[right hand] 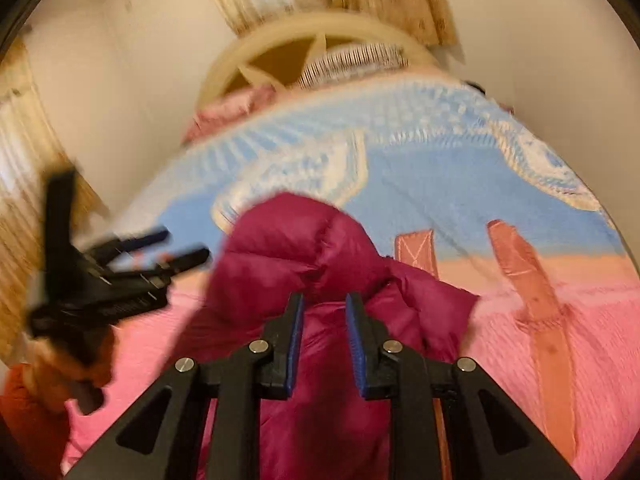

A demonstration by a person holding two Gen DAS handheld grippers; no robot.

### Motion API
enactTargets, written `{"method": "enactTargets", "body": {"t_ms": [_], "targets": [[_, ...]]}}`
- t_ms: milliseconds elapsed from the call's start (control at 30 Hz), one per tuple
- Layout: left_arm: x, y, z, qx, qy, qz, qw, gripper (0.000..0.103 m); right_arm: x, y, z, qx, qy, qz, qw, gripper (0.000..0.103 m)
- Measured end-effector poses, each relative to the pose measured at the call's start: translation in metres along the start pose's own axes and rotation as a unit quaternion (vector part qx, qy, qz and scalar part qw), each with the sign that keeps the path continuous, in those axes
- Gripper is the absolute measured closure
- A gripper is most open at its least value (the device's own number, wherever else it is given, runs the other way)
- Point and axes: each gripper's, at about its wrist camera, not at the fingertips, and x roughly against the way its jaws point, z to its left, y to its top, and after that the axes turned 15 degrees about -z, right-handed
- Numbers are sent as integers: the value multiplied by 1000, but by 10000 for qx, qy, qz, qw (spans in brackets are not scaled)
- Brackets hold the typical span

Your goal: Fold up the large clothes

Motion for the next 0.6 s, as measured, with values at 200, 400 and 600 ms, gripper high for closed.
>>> {"method": "enactTargets", "body": {"t_ms": [200,400,600], "targets": [[-41,-16,-18,21,-77,187,9998,20,-42,-30,-17,-87,-237,304,9992,81],[-65,-36,-14,445,-162,314,9984,17,-59,-46,-21,-93,-274,210,9994,83],[-58,-39,-33,-235,117,302,9992,17,-50,-42,-8,215,-449,311,9983,83]]}}
